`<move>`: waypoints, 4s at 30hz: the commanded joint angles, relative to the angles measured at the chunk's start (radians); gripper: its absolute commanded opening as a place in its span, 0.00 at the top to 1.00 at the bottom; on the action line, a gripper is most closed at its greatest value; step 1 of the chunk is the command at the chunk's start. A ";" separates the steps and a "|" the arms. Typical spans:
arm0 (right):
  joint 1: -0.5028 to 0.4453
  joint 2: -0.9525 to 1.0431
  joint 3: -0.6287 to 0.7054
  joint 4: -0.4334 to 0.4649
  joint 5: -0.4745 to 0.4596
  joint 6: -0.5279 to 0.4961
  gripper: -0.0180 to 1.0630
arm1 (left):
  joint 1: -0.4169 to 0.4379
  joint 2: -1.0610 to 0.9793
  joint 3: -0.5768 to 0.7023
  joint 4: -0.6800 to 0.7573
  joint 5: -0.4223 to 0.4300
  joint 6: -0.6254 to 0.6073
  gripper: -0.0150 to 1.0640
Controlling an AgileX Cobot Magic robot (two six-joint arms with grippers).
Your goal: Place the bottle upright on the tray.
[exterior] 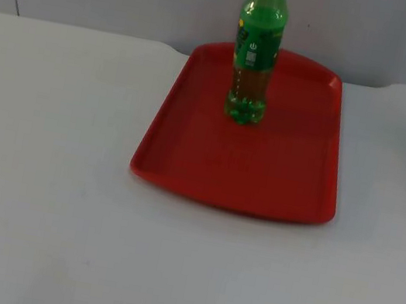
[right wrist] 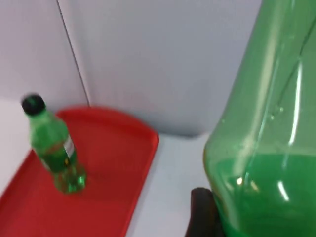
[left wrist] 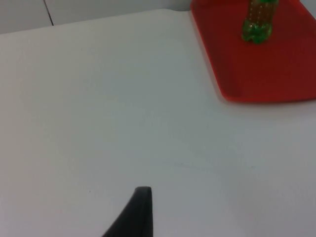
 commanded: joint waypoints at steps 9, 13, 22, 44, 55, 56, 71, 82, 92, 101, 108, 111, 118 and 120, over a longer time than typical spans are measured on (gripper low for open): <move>-0.001 -0.327 0.421 0.391 -0.401 -0.389 0.98 | 0.003 -0.003 0.004 -0.002 -0.001 -0.006 0.01; -0.001 -0.379 0.590 0.700 -0.550 -0.665 0.98 | 0.003 -0.003 0.004 -0.002 -0.001 -0.006 0.01; 0.056 -0.341 0.686 1.280 -0.539 -1.393 0.98 | 0.003 -0.003 0.004 -0.002 -0.001 -0.006 0.01; 0.101 0.078 0.671 1.669 -0.174 -2.111 0.98 | 0.003 -0.003 0.004 -0.002 -0.001 -0.006 0.01; 0.104 0.086 0.330 1.669 -0.686 -1.645 0.98 | 0.003 -0.003 0.004 -0.002 -0.001 -0.006 0.01; 0.104 0.086 0.301 1.669 -0.752 -1.595 0.98 | 0.003 -0.003 0.004 -0.002 -0.001 -0.006 0.01; 0.127 0.086 0.220 1.512 -0.820 -1.414 0.98 | 0.003 -0.003 0.004 -0.002 -0.001 -0.006 0.01; 0.348 0.095 0.067 1.231 -1.298 -1.347 0.98 | 0.003 -0.003 0.004 0.001 -0.001 -0.006 0.01; 0.350 0.207 0.231 0.669 -1.131 -0.574 0.98 | 0.003 -0.003 0.004 0.001 -0.001 -0.006 0.01; 0.348 0.348 0.365 -0.408 -1.441 0.390 0.98 | 0.003 -0.003 0.004 0.001 -0.001 -0.006 0.01; 0.348 0.475 0.365 -0.562 -1.501 0.502 0.98 | 0.003 -0.003 0.004 0.001 -0.001 -0.006 0.01; 0.348 0.573 0.365 -0.613 -1.639 0.476 0.98 | 0.003 -0.003 0.004 0.001 -0.001 -0.006 0.01; 0.348 0.755 0.357 -0.657 -1.881 0.395 0.98 | 0.003 -0.003 0.004 0.001 -0.001 -0.006 0.01; 0.348 0.824 0.348 -0.657 -1.911 0.395 0.98 | 0.003 -0.003 0.004 0.001 -0.001 -0.006 0.01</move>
